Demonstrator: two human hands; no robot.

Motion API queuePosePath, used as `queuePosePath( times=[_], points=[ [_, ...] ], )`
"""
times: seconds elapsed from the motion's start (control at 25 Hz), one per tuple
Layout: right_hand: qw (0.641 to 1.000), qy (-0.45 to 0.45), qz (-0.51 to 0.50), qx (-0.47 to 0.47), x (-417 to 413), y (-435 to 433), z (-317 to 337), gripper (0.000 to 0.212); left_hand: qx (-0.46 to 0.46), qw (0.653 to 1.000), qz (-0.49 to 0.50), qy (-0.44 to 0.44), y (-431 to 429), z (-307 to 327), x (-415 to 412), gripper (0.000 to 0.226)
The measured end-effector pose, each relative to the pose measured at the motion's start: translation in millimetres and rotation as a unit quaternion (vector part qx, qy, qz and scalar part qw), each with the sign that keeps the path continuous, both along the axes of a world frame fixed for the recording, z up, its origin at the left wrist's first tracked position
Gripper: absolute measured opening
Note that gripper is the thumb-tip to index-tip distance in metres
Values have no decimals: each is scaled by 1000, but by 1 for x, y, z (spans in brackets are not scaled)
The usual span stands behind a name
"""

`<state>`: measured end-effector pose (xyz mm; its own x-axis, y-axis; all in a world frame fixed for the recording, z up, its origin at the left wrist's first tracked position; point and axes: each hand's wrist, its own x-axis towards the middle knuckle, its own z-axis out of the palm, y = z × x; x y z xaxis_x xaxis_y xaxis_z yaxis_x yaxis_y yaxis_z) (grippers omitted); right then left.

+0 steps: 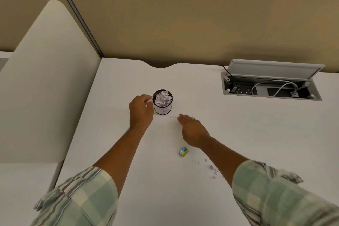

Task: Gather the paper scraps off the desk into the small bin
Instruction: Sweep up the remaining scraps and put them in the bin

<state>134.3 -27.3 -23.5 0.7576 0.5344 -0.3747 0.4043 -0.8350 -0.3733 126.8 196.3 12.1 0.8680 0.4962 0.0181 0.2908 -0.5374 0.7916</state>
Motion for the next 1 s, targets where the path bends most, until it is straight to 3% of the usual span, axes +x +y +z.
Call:
queuePosePath(
  times=[0.16,0.32,0.8,1.0],
  points=[
    [981,-19,140,-135,20,22,-10,75,1,1000,15,4,2,-20,-32,22],
    [967,-26,182,-175,10,20,-17,77,-2,999,2,44,-7,-38,-57,24],
    [989,-4,124,-80,-97,-109,-28,81,-1,991,-67,117,-87,-55,-137,27],
    [990,6,124,-67,-124,-151,-30,69,23,987,-89,129,-144,-56,-169,27]
  ],
)
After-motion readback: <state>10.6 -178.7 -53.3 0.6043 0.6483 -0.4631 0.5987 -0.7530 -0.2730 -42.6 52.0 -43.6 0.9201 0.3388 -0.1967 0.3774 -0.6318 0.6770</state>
